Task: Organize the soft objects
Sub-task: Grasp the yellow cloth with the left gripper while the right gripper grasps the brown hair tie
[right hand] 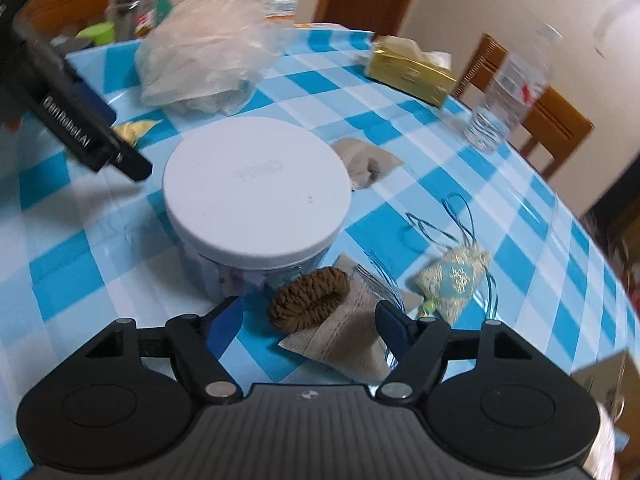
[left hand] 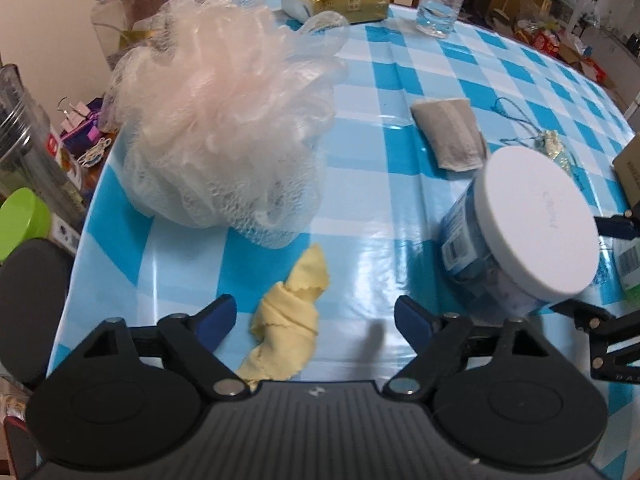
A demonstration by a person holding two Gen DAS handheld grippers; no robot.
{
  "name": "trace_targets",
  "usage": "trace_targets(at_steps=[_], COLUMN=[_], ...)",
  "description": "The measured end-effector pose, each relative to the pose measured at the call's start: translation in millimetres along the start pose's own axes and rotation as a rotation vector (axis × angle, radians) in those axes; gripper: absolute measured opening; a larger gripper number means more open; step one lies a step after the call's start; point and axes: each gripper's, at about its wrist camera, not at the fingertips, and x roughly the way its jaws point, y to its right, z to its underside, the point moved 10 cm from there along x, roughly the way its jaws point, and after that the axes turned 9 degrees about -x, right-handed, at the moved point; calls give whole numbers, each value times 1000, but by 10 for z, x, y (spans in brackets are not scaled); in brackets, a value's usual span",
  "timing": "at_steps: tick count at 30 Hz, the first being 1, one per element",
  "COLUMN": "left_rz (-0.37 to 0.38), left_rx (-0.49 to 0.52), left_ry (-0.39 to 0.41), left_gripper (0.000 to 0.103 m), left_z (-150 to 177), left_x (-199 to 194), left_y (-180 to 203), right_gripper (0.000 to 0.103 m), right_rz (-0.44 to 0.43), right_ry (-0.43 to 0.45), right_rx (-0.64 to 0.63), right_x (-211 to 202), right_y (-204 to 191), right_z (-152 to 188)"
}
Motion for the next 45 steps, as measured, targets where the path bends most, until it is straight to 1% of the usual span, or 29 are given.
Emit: trace_targets(at_steps=[1,2,3,4,6,9,11,14,18,21,23,26,30,31,32,36,38,43,45], left_rz=[-12,-19,-21,-21,-18,-17,-15,0,9,28,40,24,17,12,9,0,14,20,23], left_rx=[2,3,1,-3,-12,-24,-28,-39,-46,-45,-38,-49,-71,-71,-73,-77,-85,-55,-38], left_ry=[0,0,-3,-7,-16,-15,-8,-3,-6,-21,-27,-4,24,29,31,38,33,40,44], left_gripper=[80,74,71,66,63,54,44,37,35,35,35,35,35,32,25,23,22,22,22], left_z=[6,13,24,37,73,115,118,128,164,223,251,221,172,167,164,164,167,159,153], left_x=[1,0,4,11,17,4,0,-25,-48,-74,-85,-73,-54,-51,-50,-55,-63,-115,-142], left_y=[-18,-37,-50,-64,-81,-86,-69,-54,-44,-1,35,25,6,7,7,-2,-6,17,37], right_gripper=[76,75,74,73,71,62,48,45,41,41,41,43,43,43,41,33,23,22,19], right_rz=[-4,-9,-18,-25,-33,-60,-82,-77,-93,-108,-103,-89,-92,-90,-88,-84,-87,-84,-83], right_ry=[3,4,6,9,15,25,23,16,12,4,-1,-6,-15,-14,-13,-12,-13,-17,-17], right_rx=[-22,-43,-69,-91,-144,-191,-201,-202,-170,-150,-142,-123,-70,-61,-53,-25,-9,23,32], right_x=[13,27,43,53,74,74,62,43,-20,-61,-58,-42,-21,-25,-33,-85,-111,-176,-195], right_y=[-13,-26,-43,-61,-99,-142,-166,-184,-211,-243,-250,-239,-219,-215,-214,-211,-204,-175,-166], right_z=[-5,-7,-10,-12,-22,-38,-39,-27,2,32,40,38,50,50,51,63,73,111,118])
